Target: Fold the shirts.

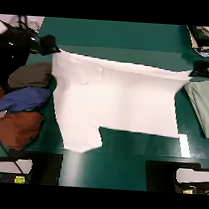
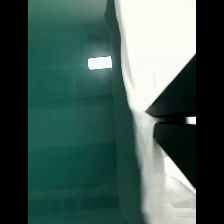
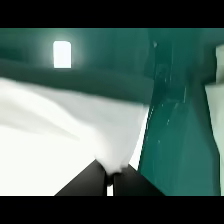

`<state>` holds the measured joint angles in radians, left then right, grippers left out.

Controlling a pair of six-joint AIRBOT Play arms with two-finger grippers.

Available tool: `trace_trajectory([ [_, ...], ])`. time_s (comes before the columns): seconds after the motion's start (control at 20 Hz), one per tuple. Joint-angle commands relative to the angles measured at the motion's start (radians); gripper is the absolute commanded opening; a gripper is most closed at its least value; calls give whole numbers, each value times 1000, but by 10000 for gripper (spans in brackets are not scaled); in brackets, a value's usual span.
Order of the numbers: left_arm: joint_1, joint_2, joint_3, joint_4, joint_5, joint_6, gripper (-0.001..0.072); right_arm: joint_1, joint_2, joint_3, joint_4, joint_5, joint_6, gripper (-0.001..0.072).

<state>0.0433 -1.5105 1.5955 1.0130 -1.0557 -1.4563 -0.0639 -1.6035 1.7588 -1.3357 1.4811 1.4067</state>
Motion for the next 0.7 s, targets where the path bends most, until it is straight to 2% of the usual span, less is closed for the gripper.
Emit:
trace_trajectory([
  [0.0,1,-148,16,2,184,17,27,20,-188,129,-18,-110,11,13],
  [0.1,1,-158,17,9,232,18,27,20,-245,208,-19,-129,11,13],
  [0.2,1,-154,27,8,217,25,27,21,-265,246,-19,-125,11,13],
  [0.35,1,-150,24,32,41,50,26,20,-261,244,-30,-60,10,13],
  [0.5,-10,-150,-31,133,-71,49,25,21,-210,111,-27,-62,6,13],
  [0.65,-10,-150,-124,148,-49,50,26,37,-131,-95,-25,-132,6,13],
])
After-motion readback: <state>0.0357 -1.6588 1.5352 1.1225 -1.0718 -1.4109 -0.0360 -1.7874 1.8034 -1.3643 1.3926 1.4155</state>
